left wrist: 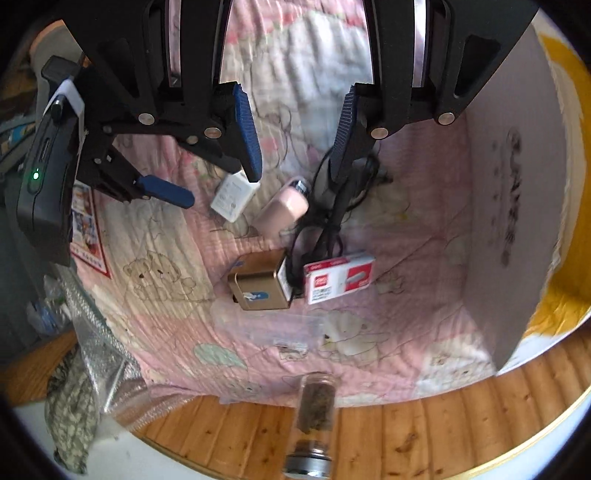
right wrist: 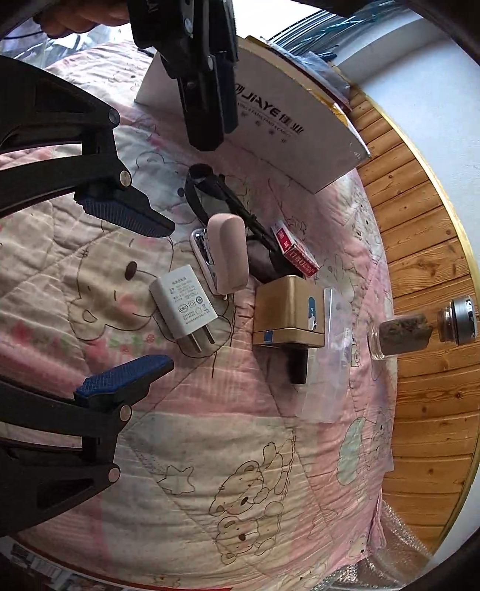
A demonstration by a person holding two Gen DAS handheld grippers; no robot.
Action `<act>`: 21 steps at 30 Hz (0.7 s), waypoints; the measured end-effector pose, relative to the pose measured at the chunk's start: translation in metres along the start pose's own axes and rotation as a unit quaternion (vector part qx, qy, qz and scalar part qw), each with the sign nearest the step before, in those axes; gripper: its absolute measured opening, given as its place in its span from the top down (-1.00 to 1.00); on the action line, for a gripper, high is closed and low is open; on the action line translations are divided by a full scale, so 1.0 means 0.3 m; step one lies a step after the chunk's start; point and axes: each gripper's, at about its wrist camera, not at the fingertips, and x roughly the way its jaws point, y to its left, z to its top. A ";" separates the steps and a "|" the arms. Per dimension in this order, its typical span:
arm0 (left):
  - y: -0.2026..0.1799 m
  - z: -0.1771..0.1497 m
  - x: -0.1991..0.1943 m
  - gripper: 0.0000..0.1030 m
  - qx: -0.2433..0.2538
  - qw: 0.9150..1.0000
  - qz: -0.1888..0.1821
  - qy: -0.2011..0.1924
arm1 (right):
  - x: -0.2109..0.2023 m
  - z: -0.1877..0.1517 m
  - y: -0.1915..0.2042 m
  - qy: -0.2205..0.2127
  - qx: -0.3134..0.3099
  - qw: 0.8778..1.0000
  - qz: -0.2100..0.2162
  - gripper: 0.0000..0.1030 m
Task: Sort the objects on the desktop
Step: 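Move both tools back toward the remaining objects on the bedspread, then grasp the pink stapler with the left tool while the right tool grasps the white charger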
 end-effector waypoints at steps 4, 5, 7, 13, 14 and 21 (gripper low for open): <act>-0.035 0.050 0.103 0.21 0.033 0.999 0.002 0.015 | 0.081 0.006 -0.020 0.003 -0.013 1.000 0.004 -0.31; -0.043 0.058 0.126 0.21 0.038 0.999 0.002 0.020 | 0.094 0.004 -0.021 0.003 -0.020 1.000 0.005 -0.28; -0.052 0.071 0.167 0.18 0.046 0.999 0.009 0.027 | 0.096 0.005 -0.024 0.000 -0.047 0.999 0.003 -0.05; -0.069 0.083 0.244 0.22 0.040 0.997 -0.025 0.053 | 0.058 0.034 -0.103 0.032 -0.090 0.995 -0.017 0.05; -0.074 0.083 0.251 0.22 0.040 0.998 -0.023 0.052 | 0.053 0.034 -0.114 0.035 -0.098 0.994 -0.022 0.05; -0.075 0.092 0.304 0.49 0.015 0.999 0.005 0.049 | 0.047 0.023 -0.153 0.015 -0.073 0.997 -0.016 0.03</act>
